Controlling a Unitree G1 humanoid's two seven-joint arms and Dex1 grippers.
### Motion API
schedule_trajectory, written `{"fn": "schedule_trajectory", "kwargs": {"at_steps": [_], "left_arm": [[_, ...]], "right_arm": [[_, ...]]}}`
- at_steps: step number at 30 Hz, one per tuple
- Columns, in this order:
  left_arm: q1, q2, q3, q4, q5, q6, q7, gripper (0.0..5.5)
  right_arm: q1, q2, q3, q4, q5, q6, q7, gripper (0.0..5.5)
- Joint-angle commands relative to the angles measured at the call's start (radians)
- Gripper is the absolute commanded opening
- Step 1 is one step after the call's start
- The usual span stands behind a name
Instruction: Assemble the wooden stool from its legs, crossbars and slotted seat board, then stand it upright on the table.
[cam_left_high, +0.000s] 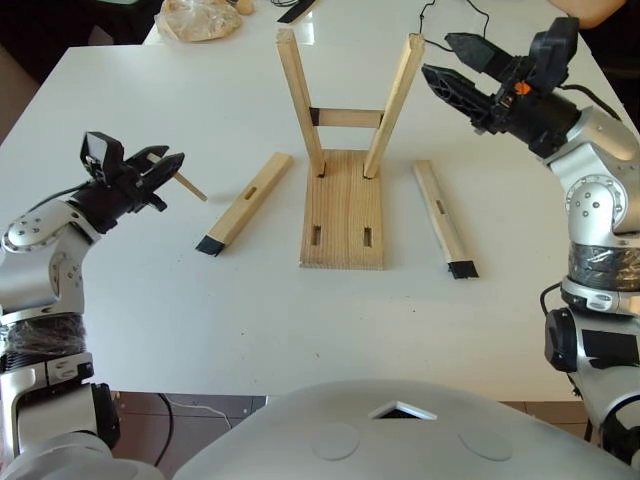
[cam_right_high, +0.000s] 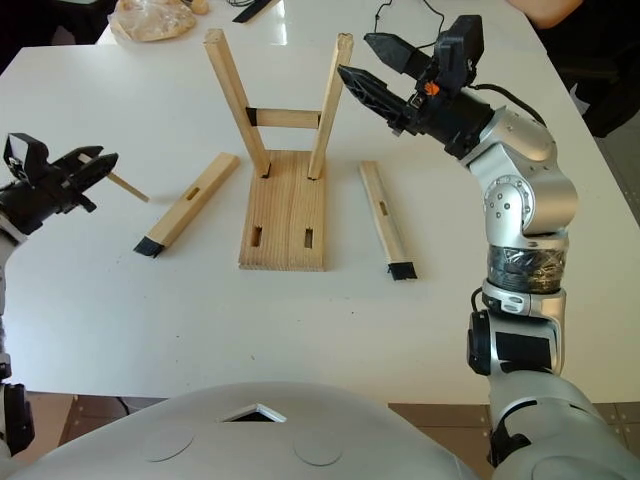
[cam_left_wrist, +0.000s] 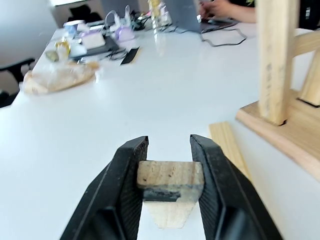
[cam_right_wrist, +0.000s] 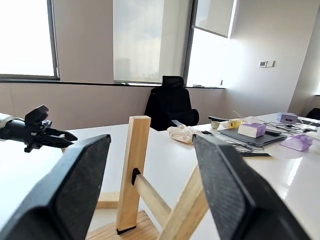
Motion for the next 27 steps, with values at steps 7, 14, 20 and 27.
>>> {"fn": "schedule_trajectory", "kwargs": {"at_steps": [7, 14, 20, 27], "left_arm": [[0.173, 0.004, 0.001, -0.395, -0.223, 0.193, -0.129, 1.33], [-0.019, 0.016, -0.064, -0.310, -0.158, 0.150, -0.147, 1.33], [-0.303, -0.020, -0.223, 0.023, 0.001, -0.120, -0.364, 1.33], [-0.368, -0.002, -0.296, 0.200, 0.066, -0.276, -0.578, 1.33]], "right_arm": [[-0.047, 0.013, -0.002, 0.082, -0.075, -0.062, -0.051, 3.02], [-0.082, 0.023, -0.012, 0.126, -0.066, -0.057, -0.057, 3.02], [-0.091, 0.062, -0.009, 0.163, -0.070, -0.079, -0.076, 3.02], [-0.074, 0.071, -0.018, 0.167, -0.070, -0.084, -0.082, 3.02]]}}
